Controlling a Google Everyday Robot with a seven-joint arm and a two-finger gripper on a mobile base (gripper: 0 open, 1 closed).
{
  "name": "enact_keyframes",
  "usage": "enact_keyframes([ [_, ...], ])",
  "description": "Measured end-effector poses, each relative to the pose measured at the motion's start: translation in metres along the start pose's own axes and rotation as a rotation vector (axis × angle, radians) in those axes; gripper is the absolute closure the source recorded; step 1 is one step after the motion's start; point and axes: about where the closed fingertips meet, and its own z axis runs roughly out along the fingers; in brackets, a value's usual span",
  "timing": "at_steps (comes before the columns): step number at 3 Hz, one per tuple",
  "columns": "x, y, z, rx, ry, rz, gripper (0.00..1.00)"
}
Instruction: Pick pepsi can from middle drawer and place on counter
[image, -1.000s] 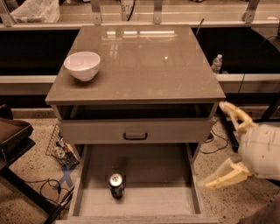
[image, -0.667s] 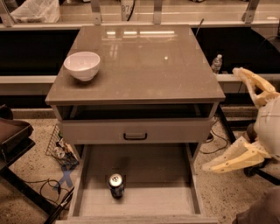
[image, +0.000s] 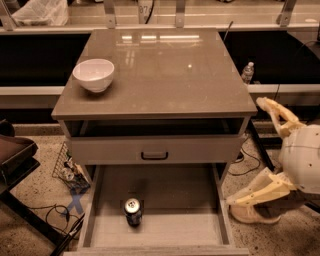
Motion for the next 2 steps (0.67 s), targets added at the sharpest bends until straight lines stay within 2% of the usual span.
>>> enact_keyframes([
  [1, 0.043, 0.020, 0.024, -0.039, -0.018, 0.070, 0.00],
  [2, 0.092, 0.057, 0.059, -0.101, -0.049, 0.157, 0.00],
])
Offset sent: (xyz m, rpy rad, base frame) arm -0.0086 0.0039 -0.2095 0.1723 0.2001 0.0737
